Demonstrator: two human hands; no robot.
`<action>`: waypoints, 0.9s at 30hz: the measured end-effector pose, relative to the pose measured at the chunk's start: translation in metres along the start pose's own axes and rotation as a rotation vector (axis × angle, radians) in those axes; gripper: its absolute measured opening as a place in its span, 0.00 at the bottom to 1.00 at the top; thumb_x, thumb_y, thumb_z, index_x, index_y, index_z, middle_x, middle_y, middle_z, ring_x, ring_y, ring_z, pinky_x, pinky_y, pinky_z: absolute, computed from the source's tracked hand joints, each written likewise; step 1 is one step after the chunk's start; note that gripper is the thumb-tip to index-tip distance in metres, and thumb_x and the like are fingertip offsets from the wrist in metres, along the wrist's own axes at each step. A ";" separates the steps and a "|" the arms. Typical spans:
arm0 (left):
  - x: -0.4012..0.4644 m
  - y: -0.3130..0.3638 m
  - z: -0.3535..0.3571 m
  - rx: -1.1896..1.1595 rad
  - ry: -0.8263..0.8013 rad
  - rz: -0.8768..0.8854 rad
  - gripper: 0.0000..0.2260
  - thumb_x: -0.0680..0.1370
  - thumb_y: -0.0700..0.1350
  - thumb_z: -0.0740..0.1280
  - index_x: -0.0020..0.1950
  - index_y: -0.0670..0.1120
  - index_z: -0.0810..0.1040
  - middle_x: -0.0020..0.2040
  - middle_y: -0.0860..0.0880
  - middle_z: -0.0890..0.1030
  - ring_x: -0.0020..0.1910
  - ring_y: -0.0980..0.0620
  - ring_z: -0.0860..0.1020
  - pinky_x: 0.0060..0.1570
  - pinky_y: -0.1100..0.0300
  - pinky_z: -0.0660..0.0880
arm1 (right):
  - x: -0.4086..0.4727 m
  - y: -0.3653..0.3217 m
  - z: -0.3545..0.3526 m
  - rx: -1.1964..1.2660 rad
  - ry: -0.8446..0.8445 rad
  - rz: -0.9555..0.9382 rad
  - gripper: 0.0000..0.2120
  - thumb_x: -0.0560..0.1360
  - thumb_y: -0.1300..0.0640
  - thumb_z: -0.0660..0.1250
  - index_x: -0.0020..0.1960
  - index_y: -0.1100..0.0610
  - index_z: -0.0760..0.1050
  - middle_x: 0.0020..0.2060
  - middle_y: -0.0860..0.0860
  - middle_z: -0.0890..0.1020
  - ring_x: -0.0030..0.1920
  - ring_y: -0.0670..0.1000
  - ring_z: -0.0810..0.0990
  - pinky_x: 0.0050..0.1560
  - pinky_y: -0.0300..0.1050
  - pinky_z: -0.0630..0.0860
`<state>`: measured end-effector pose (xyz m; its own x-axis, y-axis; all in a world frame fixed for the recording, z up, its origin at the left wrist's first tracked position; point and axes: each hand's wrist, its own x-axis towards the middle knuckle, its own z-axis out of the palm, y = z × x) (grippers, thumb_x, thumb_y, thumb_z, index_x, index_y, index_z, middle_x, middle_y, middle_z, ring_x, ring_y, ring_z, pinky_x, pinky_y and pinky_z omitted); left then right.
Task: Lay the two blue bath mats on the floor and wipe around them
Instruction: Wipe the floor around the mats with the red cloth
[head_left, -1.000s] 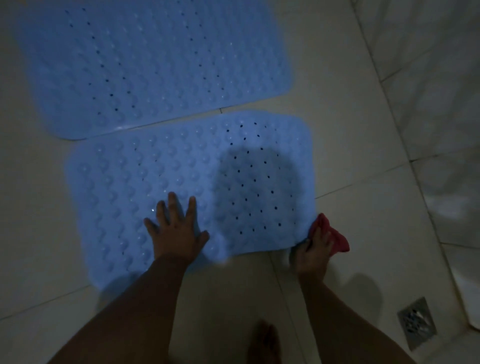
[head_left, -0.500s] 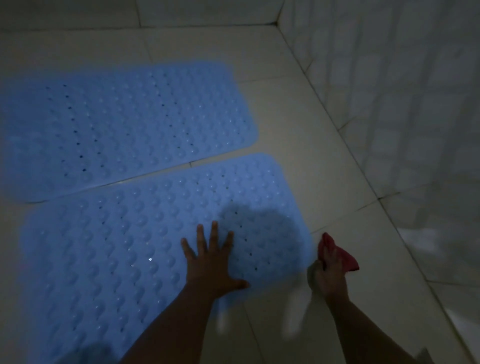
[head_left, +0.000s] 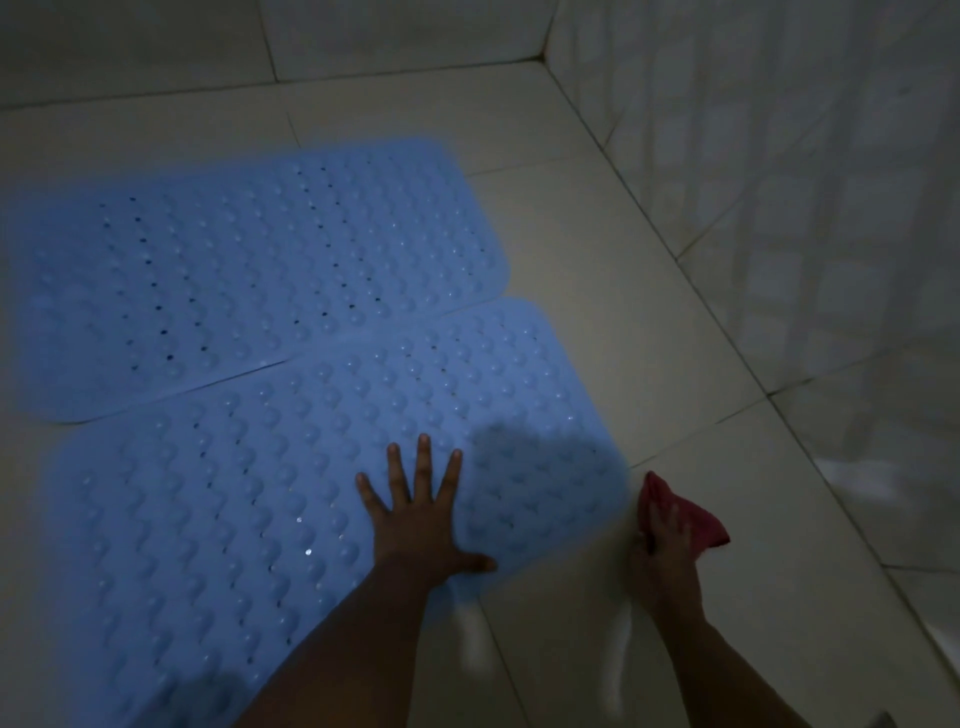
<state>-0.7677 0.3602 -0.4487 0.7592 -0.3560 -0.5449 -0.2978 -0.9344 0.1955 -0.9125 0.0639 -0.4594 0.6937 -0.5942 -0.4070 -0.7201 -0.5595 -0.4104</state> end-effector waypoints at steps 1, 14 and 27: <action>-0.001 -0.001 0.001 0.003 -0.004 0.002 0.67 0.57 0.85 0.62 0.78 0.58 0.23 0.76 0.45 0.18 0.74 0.32 0.21 0.66 0.20 0.31 | -0.002 0.000 0.002 -0.004 0.009 -0.012 0.33 0.79 0.51 0.51 0.84 0.44 0.48 0.84 0.51 0.49 0.82 0.64 0.45 0.80 0.65 0.44; -0.039 -0.066 0.001 -0.132 0.304 -0.168 0.40 0.75 0.71 0.63 0.82 0.52 0.62 0.85 0.39 0.49 0.82 0.32 0.46 0.75 0.28 0.43 | -0.058 -0.024 0.039 -0.117 0.020 -0.111 0.30 0.82 0.67 0.54 0.82 0.58 0.52 0.82 0.59 0.56 0.80 0.69 0.55 0.78 0.70 0.53; -0.111 -0.137 0.004 -0.398 0.027 -0.608 0.52 0.70 0.79 0.61 0.84 0.57 0.41 0.83 0.38 0.37 0.82 0.31 0.40 0.76 0.30 0.48 | -0.198 -0.089 0.133 -0.335 -0.189 -0.360 0.29 0.78 0.56 0.53 0.77 0.63 0.67 0.74 0.67 0.71 0.71 0.73 0.71 0.67 0.73 0.70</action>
<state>-0.8130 0.5281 -0.4183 0.7388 0.2328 -0.6325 0.4107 -0.8996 0.1486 -0.9837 0.3086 -0.4503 0.8666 -0.2334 -0.4411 -0.3801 -0.8813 -0.2806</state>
